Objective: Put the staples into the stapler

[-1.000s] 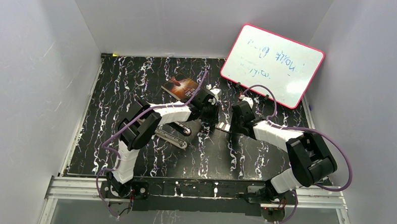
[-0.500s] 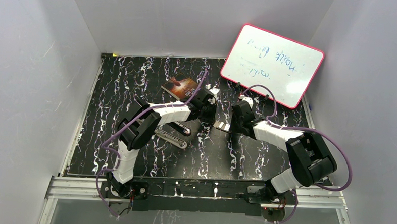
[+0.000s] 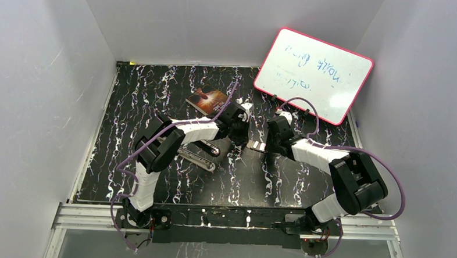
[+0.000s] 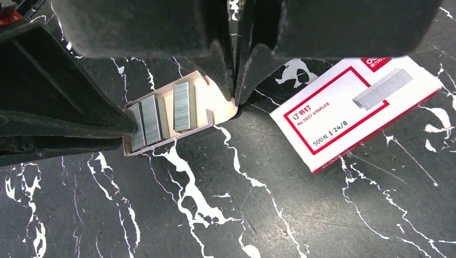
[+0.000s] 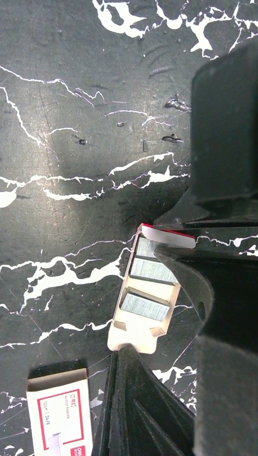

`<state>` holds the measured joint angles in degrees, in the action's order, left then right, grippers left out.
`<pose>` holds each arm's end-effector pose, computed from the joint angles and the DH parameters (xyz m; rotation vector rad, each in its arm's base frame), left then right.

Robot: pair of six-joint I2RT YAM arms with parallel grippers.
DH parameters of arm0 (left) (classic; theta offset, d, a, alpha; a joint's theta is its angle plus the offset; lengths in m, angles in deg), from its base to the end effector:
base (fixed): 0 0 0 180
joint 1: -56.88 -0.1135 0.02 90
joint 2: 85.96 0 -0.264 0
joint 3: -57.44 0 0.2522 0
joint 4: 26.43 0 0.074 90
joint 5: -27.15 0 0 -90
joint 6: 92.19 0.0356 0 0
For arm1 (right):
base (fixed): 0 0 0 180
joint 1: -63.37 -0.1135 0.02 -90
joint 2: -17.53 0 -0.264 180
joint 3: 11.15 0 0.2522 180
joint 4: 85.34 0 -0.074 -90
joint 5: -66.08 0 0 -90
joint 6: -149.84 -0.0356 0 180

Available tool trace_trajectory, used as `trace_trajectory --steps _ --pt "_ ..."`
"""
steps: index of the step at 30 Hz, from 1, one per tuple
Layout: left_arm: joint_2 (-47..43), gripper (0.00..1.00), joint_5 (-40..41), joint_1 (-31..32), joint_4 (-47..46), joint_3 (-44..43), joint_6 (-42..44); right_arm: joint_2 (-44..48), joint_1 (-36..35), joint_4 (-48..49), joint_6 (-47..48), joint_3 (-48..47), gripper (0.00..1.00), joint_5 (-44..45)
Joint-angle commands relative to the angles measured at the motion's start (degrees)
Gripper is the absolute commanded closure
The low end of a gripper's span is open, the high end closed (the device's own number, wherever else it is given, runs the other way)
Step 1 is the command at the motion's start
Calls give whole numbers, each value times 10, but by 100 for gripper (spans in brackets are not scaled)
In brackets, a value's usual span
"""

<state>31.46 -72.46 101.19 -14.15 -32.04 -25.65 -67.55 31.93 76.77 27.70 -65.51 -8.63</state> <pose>0.3162 -0.3170 0.1592 0.5247 2.3362 -0.7859 0.2487 0.1411 0.1664 0.1356 2.3856 0.2027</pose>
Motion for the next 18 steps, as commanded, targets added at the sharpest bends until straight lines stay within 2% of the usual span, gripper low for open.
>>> trace_trajectory --steps 1,12,18 --pt "-20 97 -37 14 16 14 -7 -7 4 -3 4 -1 74 9" --pt "-19 84 -41 16 4 11 -21 -5 4 -3 2 1 74 9" --pt "-18 83 -45 17 -1 11 -29 -5 4 -4 3 1 74 9"
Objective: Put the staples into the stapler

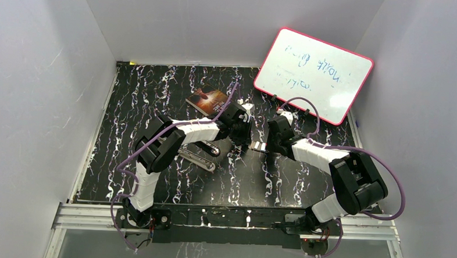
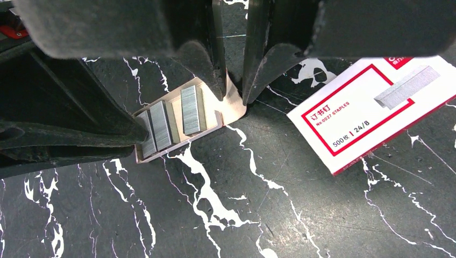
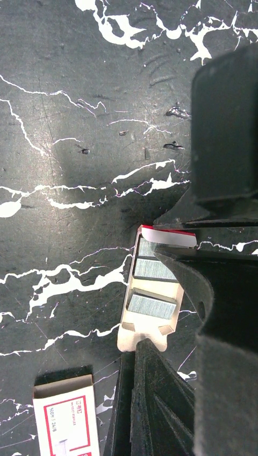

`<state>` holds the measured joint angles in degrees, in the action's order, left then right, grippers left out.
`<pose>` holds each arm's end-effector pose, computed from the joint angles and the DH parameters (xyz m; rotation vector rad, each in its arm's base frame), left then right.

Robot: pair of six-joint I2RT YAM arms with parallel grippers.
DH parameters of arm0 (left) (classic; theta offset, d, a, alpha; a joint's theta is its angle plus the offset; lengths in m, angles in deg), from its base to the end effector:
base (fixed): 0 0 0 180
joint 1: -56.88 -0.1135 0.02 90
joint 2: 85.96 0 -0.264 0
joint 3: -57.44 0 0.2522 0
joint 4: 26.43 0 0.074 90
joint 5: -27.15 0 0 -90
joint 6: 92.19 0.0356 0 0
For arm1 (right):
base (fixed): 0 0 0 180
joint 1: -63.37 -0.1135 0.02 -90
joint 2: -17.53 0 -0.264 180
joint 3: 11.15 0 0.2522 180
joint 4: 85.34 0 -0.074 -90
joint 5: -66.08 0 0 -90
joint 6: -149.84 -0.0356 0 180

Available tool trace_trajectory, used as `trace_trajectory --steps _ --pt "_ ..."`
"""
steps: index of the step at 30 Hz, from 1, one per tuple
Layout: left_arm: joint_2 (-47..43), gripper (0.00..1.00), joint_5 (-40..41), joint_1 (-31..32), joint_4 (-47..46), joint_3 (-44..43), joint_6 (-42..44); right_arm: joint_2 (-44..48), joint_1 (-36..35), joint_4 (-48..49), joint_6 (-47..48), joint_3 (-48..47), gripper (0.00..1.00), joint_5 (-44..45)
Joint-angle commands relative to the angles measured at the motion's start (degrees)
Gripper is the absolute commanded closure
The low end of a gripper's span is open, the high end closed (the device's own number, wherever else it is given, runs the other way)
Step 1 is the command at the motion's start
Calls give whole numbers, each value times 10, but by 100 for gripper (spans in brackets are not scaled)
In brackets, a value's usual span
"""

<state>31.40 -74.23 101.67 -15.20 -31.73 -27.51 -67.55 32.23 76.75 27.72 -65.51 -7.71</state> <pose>0.3128 -0.3204 0.1597 0.5155 2.3389 -0.8444 0.2496 0.1392 0.1665 0.1483 2.3786 0.1827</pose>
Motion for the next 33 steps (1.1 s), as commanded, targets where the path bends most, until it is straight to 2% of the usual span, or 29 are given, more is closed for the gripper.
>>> trace_trajectory --steps 1,6,13,23,27,30,33 --pt "-15 83 -29 13 8 8 -11 -5 1 -3 3 1 74 0" --pt "-19 82 -33 13 1 12 -17 -5 0 -1 2 2 74 -1" --pt "-45 74 -5 12 -7 29 -26 -7 1 0 1 0 74 -4" --pt "-58 73 32 13 2 36 -28 -8 0 1 1 0 74 -6" --pt "-62 68 39 13 5 37 -30 -8 1 1 2 -1 74 -8" --pt "-58 68 33 13 2 35 -30 -8 0 1 2 -1 74 -7" --pt "-47 72 18 12 1 28 -33 -8 0 1 2 -1 74 -7"
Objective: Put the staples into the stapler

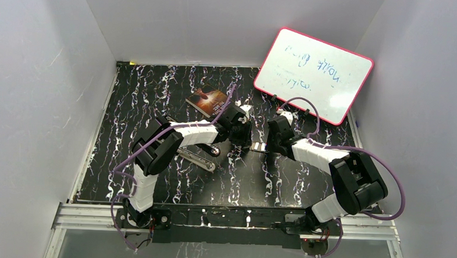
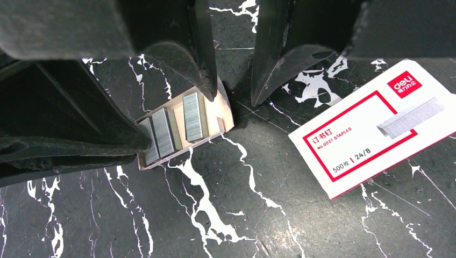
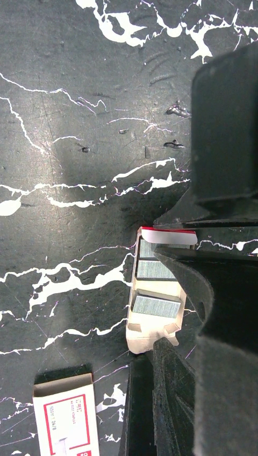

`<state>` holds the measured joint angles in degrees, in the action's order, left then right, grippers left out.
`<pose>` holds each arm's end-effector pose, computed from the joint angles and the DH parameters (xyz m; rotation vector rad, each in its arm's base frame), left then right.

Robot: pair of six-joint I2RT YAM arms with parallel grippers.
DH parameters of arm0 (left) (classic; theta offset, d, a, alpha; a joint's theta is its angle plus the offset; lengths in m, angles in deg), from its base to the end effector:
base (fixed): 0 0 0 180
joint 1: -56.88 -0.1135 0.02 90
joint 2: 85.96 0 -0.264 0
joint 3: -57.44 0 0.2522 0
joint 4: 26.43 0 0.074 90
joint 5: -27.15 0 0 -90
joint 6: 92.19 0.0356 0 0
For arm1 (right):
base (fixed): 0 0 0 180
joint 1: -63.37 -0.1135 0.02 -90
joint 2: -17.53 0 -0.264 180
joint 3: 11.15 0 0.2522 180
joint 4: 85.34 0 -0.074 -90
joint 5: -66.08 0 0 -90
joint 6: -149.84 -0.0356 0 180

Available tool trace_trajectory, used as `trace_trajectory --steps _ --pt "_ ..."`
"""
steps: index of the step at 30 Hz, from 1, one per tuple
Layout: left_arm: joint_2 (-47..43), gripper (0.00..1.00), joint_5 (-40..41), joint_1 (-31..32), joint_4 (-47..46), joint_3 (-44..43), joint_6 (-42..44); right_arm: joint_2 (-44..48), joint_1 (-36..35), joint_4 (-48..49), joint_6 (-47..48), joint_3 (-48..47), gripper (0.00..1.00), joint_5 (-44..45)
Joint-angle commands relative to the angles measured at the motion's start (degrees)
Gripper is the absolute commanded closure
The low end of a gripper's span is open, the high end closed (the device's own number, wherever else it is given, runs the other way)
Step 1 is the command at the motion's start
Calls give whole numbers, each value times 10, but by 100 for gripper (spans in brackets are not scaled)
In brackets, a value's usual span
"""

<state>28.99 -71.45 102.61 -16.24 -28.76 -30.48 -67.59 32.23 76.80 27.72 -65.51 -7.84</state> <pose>0.3015 -0.3169 0.1629 0.4464 2.3451 -0.8291 0.2497 0.1394 0.1664 0.1473 2.3794 0.1852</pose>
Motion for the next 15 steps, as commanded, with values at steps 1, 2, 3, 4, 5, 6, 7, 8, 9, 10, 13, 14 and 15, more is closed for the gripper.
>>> trace_trajectory --steps 1,2,3,4,5,6,7,8,9,10,13,14,15 --pt "-20 74 -14 4 11 -4 -5 -7 1 0 2 0 74 -4" --pt "-16 76 -16 3 10 -5 -6 -7 0 1 2 0 74 -5" --pt "-13 77 -18 3 10 -7 -7 -7 0 1 2 0 74 -5" --pt "-12 79 -20 4 10 -7 -7 -7 0 1 2 0 74 -5" --pt "-9 80 -21 4 10 -8 -8 -7 0 0 2 -1 74 -5" --pt "-7 81 -23 3 10 -9 -9 -7 0 1 3 -1 74 -5" --pt "-5 83 -26 4 10 -10 -9 -8 1 0 3 -1 74 -5" --pt "-4 83 -28 4 9 -10 -11 -8 1 0 4 -2 74 -4" --pt "-3 84 -30 3 8 -11 -12 -8 0 0 4 -2 74 -4" --pt "-1 84 -33 4 7 -12 -14 -8 0 0 4 -2 74 -4" --pt "4 84 -38 6 3 -13 -18 -9 1 -1 5 -3 74 -4" --pt "5 84 -39 7 2 -14 -19 -9 1 0 5 -2 74 -4" --pt "6 84 -39 8 2 -15 -19 -9 1 0 5 -3 74 -4"
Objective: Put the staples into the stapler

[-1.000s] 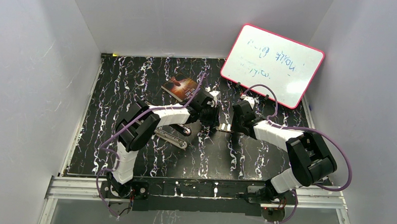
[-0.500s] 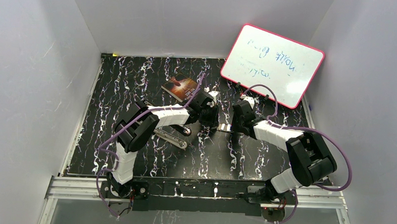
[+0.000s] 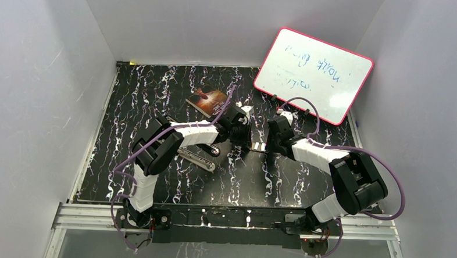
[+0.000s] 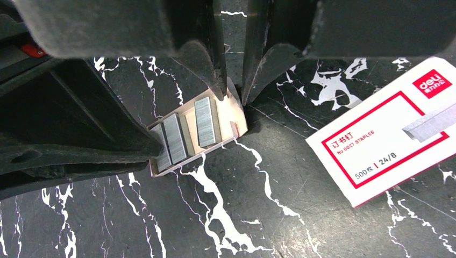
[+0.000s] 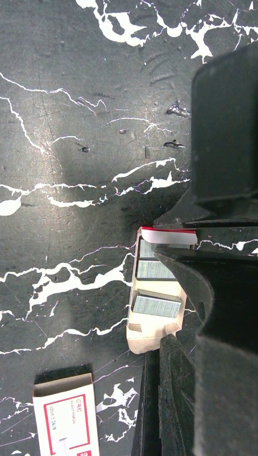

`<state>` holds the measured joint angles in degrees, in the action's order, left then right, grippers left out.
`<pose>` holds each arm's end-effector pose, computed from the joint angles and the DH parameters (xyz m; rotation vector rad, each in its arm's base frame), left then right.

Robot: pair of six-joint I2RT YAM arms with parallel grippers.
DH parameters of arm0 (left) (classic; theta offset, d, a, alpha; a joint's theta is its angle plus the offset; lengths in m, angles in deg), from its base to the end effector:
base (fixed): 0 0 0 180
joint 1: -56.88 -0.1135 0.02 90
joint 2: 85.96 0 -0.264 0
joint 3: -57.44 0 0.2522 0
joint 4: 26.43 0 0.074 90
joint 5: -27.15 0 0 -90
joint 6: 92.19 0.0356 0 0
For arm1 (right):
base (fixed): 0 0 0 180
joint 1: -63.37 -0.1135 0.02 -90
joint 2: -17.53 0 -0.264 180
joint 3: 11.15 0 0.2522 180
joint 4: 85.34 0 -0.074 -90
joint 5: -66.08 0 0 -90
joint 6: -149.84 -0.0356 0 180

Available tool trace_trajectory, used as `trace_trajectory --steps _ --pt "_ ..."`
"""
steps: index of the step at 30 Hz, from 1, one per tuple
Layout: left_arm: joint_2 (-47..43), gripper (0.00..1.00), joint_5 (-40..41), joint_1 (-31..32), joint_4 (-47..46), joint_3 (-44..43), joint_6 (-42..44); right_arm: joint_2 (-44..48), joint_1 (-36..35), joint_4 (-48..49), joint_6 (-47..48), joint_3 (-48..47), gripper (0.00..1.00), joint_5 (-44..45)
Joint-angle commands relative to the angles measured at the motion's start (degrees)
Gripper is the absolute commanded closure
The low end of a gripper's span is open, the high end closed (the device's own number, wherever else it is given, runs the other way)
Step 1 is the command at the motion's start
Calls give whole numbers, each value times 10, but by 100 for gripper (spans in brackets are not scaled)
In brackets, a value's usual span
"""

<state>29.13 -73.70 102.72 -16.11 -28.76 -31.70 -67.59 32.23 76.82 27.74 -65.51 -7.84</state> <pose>0.2998 -0.3183 0.1619 0.4488 2.3646 -0.8783 0.2497 0.1394 0.1664 0.1470 2.3791 0.1852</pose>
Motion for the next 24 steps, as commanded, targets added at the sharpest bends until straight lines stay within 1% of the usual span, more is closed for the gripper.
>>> trace_trajectory --steps 1,11,19,24 --pt "6 84 -16 8 1 -15 -7 -10 1 0 5 -3 74 -4" --pt "10 84 -15 10 -3 -12 -13 -6 1 -1 4 1 74 -2" --pt "-11 94 12 10 6 -10 -9 -2 0 -7 4 0 74 7" --pt "-22 95 25 10 11 -10 -7 0 0 -8 4 -1 74 8"
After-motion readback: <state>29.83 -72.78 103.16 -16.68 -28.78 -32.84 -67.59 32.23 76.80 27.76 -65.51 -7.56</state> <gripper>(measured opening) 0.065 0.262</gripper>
